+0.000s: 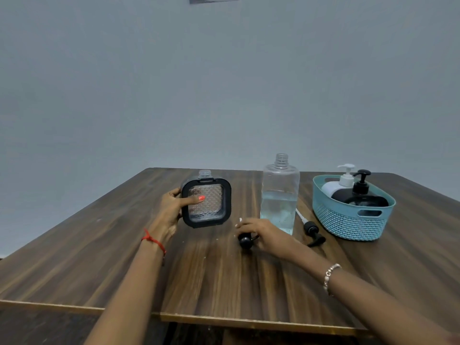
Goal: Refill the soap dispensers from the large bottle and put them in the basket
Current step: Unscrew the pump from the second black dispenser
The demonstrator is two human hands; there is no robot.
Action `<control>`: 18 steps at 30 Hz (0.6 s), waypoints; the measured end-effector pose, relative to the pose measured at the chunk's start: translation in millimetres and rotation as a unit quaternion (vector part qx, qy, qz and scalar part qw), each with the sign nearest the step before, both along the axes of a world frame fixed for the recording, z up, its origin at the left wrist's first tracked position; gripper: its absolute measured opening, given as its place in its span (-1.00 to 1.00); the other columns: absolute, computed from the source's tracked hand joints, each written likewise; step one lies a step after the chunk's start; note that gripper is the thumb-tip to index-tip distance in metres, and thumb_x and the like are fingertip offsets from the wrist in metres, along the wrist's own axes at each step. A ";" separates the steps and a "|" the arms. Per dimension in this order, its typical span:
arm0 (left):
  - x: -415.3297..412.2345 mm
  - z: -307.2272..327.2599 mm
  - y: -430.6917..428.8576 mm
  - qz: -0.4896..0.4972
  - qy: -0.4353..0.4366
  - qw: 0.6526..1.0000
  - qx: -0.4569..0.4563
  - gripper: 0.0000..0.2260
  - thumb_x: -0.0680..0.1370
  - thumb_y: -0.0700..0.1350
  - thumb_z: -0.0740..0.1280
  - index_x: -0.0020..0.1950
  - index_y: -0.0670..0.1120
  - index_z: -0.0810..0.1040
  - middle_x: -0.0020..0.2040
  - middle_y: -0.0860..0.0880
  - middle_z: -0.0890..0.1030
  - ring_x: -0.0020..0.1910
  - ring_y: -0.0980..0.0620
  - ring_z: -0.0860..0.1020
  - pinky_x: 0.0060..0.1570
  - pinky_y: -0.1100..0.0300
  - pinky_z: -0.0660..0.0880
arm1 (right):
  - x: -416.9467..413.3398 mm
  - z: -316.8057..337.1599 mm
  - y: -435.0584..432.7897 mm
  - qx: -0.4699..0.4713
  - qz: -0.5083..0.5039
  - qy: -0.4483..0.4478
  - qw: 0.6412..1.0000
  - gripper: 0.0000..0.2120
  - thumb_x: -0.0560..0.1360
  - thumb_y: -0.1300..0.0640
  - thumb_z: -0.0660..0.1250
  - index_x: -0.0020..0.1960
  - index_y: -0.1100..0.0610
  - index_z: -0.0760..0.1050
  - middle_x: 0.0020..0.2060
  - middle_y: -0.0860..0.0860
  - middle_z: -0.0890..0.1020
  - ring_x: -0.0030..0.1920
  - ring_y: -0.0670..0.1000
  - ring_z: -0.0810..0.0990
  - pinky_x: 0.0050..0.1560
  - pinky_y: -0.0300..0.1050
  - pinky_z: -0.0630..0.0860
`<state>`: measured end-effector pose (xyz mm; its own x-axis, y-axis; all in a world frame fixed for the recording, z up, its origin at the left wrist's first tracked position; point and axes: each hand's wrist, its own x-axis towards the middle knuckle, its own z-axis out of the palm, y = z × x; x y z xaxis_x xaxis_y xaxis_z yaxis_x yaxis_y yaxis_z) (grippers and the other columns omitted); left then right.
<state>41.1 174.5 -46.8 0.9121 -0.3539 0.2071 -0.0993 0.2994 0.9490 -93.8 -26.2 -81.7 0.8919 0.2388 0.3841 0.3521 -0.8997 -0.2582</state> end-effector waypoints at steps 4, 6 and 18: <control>0.5 -1.2 -2.6 -0.001 -0.005 1.000 0.006 -0.71 0.30 -0.42 0.44 -0.05 -0.18 0.58 -0.32 0.03 0.68 -0.35 0.08 0.65 -0.35 0.23 0.60 | 2.3 -8.1 1.7 -0.017 -0.018 0.027 0.999 -0.59 0.33 0.51 0.20 0.13 0.29 0.52 0.10 0.19 0.51 0.13 0.16 0.49 0.17 -0.09 0.41; 0.1 -2.2 -3.2 -0.002 -0.005 1.000 0.007 -0.71 0.30 -0.42 0.45 -0.04 -0.19 0.58 -0.28 -0.01 0.67 -0.35 0.07 0.65 -0.35 0.24 0.60 | 0.9 -9.6 1.3 -0.029 -0.027 0.037 0.999 -0.56 0.34 0.50 0.19 0.18 0.28 0.48 0.14 0.19 0.48 0.16 0.15 0.45 0.16 -0.20 0.35; -1.1 -0.3 -10.9 -0.018 -0.011 1.000 0.009 -0.74 0.31 -0.43 0.43 -0.09 -0.16 0.58 -0.36 0.04 0.68 -0.37 0.09 0.65 -0.33 0.22 0.62 | -6.6 1.0 -8.6 0.012 -0.003 0.040 0.999 -0.44 0.31 0.51 0.26 0.27 0.21 0.47 0.21 0.14 0.53 0.24 0.04 0.47 0.25 -0.31 0.31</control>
<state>40.0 163.6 -47.1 0.8941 -0.3903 0.2198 -0.1089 0.2866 0.9518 -100.4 -34.8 -80.7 0.9215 0.2246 0.3169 0.3237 -0.8949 -0.3072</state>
